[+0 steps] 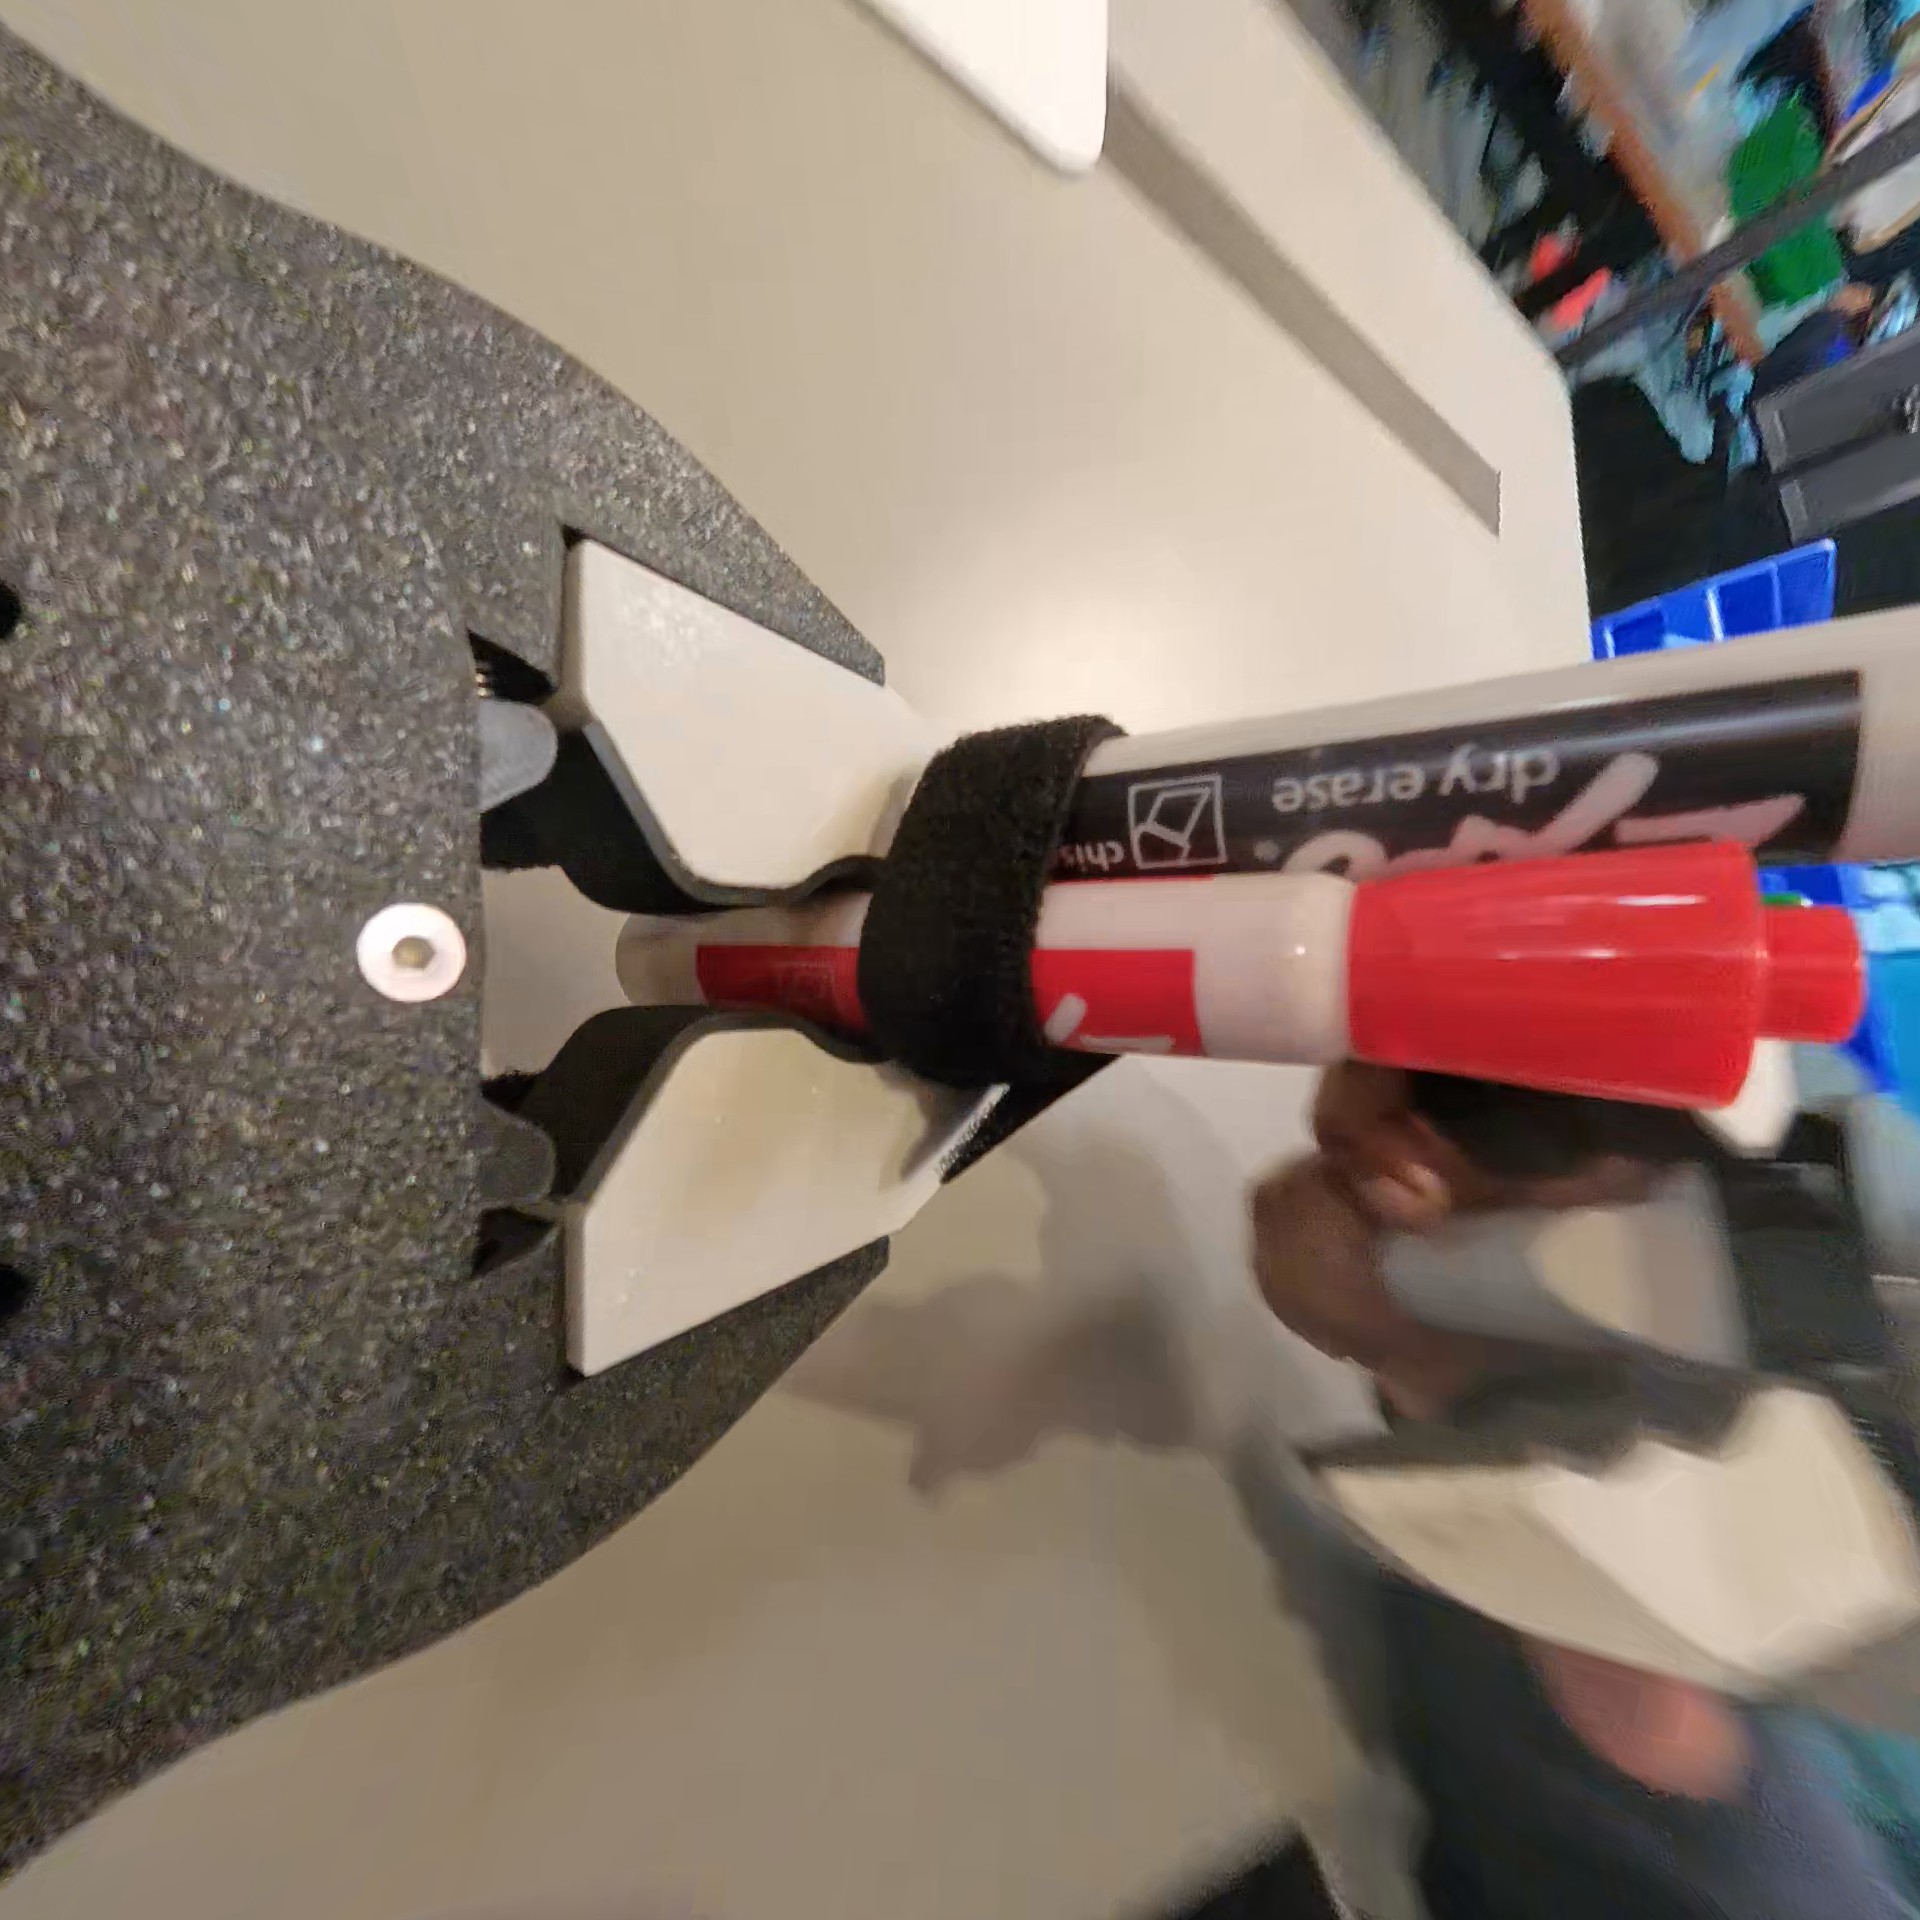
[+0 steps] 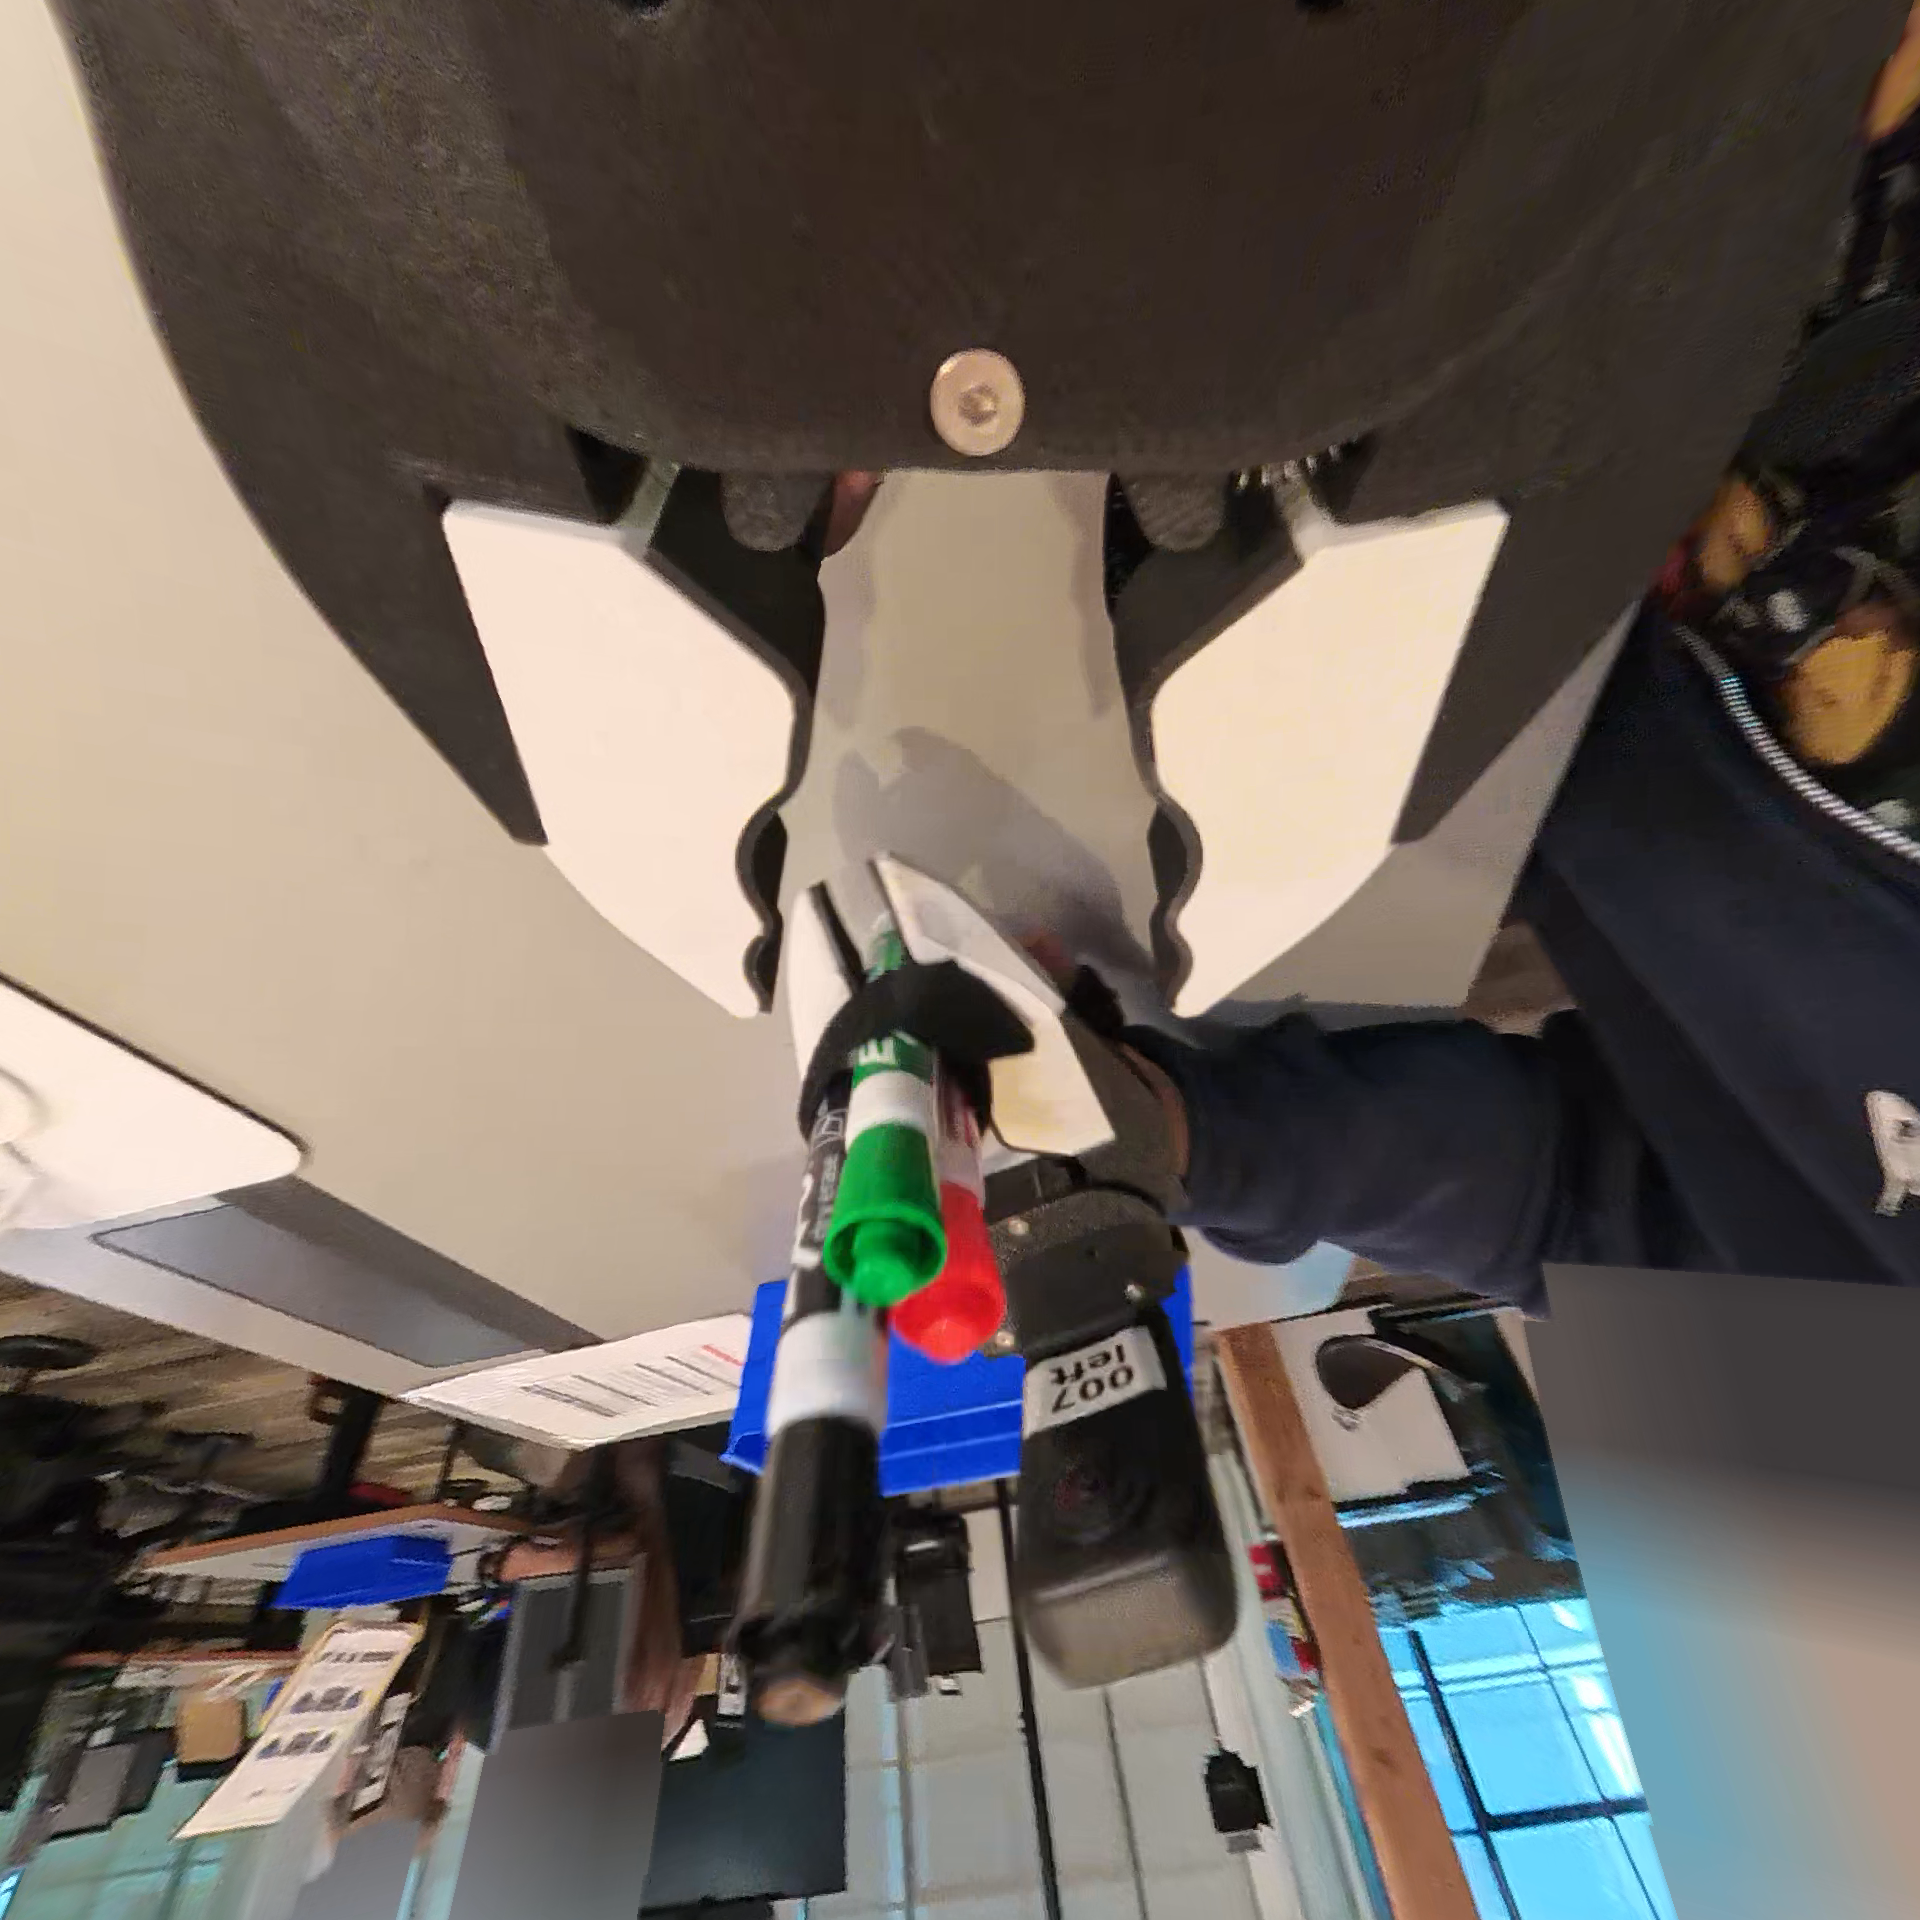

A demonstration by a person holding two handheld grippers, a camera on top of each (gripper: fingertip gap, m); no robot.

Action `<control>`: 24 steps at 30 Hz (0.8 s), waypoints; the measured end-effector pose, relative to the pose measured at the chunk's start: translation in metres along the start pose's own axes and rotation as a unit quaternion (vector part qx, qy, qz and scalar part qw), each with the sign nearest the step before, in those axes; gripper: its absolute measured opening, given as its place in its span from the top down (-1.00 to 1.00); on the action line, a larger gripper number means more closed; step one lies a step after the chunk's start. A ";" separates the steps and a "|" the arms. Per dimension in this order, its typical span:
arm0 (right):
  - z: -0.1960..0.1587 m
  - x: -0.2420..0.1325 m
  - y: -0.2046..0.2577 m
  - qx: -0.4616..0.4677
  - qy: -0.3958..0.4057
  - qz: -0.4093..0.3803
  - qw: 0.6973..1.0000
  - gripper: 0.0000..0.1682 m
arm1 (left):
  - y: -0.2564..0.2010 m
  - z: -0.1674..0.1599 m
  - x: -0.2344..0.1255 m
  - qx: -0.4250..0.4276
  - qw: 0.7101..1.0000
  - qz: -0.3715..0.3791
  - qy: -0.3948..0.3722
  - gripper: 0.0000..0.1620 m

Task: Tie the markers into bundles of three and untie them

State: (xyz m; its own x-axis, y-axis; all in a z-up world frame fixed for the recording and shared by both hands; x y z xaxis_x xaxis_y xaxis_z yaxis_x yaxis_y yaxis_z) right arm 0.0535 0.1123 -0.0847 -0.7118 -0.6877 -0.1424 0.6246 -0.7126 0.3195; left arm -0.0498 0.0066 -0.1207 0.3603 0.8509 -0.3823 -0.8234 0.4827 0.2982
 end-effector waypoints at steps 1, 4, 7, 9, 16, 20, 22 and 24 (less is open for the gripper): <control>0.000 0.002 -0.001 -0.011 -0.002 -0.012 1.000 0.20 | 0.001 0.003 0.001 -0.045 0.998 -0.021 -0.025 0.82; -0.004 0.005 -0.006 -0.063 -0.005 -0.060 0.996 0.19 | 0.011 0.009 -0.001 -0.167 0.980 -0.046 -0.095 0.82; -0.014 0.008 -0.007 -0.157 -0.004 -0.108 0.982 0.10 | 0.019 0.010 -0.004 -0.276 0.947 -0.075 -0.147 0.81; -0.020 0.010 -0.007 -0.224 -0.004 -0.135 0.965 0.03 | 0.022 0.009 -0.004 -0.329 0.923 -0.095 -0.174 0.81; -0.019 0.013 -0.007 -0.308 -0.029 -0.152 0.939 -0.15 | 0.017 0.010 -0.007 -0.434 0.832 -0.203 -0.280 0.81; -0.010 0.012 0.002 -0.298 -0.044 -0.120 0.946 -0.12 | 0.007 0.014 -0.003 -0.456 0.808 -0.242 -0.284 0.82; -0.003 0.009 0.002 -0.262 -0.029 -0.092 0.960 0.00 | 0.005 0.013 0.000 -0.426 0.840 -0.217 -0.255 0.80; 0.007 0.004 -0.003 -0.190 -0.025 -0.073 0.979 0.09 | 0.004 0.010 0.003 -0.369 0.895 -0.158 -0.193 0.81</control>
State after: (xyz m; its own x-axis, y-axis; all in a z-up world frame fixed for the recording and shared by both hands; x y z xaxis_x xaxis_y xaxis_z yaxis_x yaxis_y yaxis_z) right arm 0.0466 0.1126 -0.0796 -0.8116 -0.5734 -0.1123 0.5822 -0.8098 -0.0728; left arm -0.0471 0.0134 -0.1117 0.6332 0.7735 0.0271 -0.6683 0.5641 -0.4849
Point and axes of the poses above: each gripper's, where its closed fingertips meet, x out along the fingers, z out of its top, y = z × x across the jaws, the point moved 8 cm from there along -x, back along the fingers, and after that the axes turned 12 degrees about x, right-handed, at the moved point
